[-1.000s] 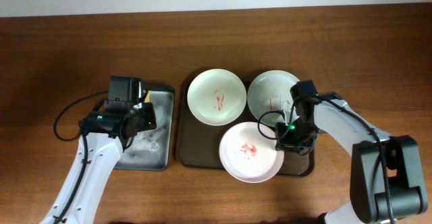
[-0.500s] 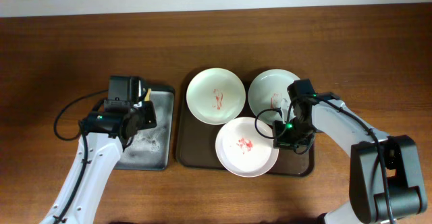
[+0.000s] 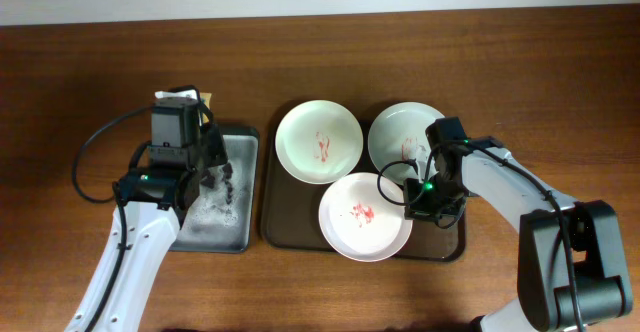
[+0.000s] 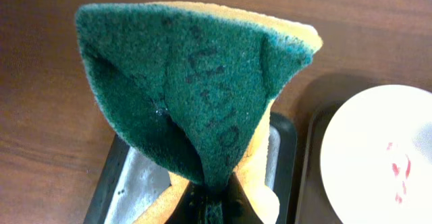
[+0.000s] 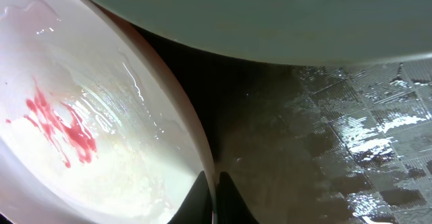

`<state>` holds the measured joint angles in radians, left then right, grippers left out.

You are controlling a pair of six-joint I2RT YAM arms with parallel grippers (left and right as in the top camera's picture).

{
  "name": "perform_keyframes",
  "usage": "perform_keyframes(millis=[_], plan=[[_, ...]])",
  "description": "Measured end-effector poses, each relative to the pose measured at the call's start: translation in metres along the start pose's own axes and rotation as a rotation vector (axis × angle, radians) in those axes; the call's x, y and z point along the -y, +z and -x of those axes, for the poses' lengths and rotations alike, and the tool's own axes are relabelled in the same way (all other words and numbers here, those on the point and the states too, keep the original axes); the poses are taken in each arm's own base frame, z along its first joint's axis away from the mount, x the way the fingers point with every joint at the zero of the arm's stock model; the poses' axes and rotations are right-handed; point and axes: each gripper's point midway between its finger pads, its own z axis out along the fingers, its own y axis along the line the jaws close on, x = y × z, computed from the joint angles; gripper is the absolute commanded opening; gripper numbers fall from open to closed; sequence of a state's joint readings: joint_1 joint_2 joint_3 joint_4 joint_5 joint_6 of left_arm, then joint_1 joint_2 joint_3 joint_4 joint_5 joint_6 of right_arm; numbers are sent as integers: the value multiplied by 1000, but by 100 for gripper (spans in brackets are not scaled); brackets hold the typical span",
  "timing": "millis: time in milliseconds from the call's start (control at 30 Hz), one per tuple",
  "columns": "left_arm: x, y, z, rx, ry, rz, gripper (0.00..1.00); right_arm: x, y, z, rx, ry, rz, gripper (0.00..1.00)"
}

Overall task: Clean dirty plates on tray and stack at the side
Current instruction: 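Grip the rim of the front white plate with the right gripper, then lift the sponge with the left gripper and scrub the front plate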

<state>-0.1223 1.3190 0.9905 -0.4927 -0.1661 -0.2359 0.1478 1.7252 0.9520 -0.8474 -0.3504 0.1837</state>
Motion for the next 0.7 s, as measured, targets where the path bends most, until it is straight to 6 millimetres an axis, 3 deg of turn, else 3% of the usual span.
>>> perform_keyframes(millis=[133, 233, 433, 567, 700], plan=[[-7, -2, -26, -107, 18, 26, 0, 0, 0, 0, 0, 1, 0, 4], [-12, 4, -58, -241, 10, 51, 0, 0, 0, 0, -1, 0, 0, 4], [14, 39, -130, -517, 19, -39, 0, 0, 0, -1, -5, 1, -1, 4], [34, 43, -147, -569, 70, -75, 0, 0, 0, -2, -7, 2, -1, 4], [42, 41, -150, -572, 94, -91, 0, 0, 0, -2, -8, 2, -1, 4]])
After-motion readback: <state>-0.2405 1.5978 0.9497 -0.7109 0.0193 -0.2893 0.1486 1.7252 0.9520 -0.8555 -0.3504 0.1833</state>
